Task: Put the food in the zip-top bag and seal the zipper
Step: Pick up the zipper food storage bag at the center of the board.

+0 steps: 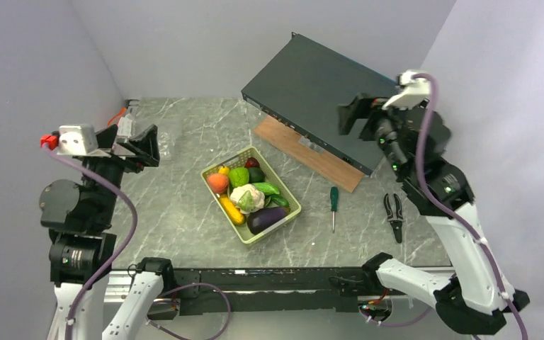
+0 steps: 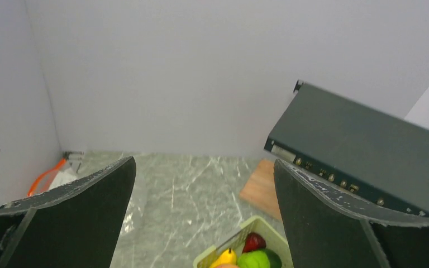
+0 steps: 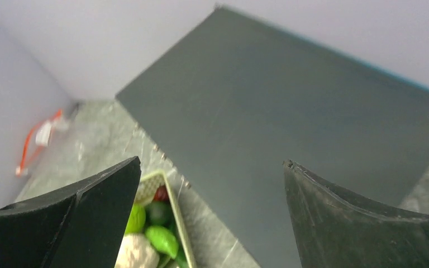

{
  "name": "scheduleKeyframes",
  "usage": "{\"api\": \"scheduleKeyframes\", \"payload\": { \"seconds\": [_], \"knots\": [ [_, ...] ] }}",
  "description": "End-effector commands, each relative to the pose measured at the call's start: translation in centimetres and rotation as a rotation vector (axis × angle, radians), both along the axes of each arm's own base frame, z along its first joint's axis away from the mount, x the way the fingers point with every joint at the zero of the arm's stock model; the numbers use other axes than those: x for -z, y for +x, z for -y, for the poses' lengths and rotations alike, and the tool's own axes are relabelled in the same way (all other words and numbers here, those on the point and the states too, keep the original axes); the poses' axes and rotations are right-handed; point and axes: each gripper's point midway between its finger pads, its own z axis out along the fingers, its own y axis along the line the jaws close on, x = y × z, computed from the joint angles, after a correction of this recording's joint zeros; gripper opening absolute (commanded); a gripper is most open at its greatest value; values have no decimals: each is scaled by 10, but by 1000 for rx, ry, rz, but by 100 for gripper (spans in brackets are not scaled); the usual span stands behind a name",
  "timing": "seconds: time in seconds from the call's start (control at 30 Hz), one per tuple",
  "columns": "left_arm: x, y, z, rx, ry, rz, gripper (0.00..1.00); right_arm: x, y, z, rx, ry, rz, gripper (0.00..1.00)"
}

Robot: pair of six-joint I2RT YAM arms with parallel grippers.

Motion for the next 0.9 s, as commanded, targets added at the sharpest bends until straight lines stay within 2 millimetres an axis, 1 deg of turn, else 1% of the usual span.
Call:
{"api": "scheduleKeyframes", "payload": {
  "seconds": [0.0,0.1,0.2,0.27,0.3,0.4,0.47,0.53,0.7,0.77,0.87],
  "knots": [
    [14,14,5,19,18,-24,99,13,-2,-39,-132,3,-13,100],
    [31,22,4,15,21,-58,99,12,-11,-68,-270,34,11,100],
    [49,27,0,-11,15,-107,99,22,-9,-87,-329,53,-72,100],
    [65,29,-7,-50,-10,-165,99,28,-14,-104,-418,61,-100,100],
    [75,30,-11,-74,-26,-203,99,25,-18,-105,-437,86,-90,100],
    [112,30,-13,-92,-51,-335,99,20,-34,-97,-445,173,-42,100],
    [136,29,-10,-86,-71,-402,99,23,-42,-94,-463,173,-12,100],
    [159,26,-10,-90,-92,-463,99,30,-49,-97,-505,148,-16,100],
    [215,18,-11,-123,-151,-623,99,62,-51,-100,-514,130,-111,100],
    [236,15,-15,-162,-183,-685,99,67,-56,-99,-524,139,-110,100],
    [262,12,-17,-199,-211,-770,99,70,-61,-92,-505,141,-104,100]
  ]
}}
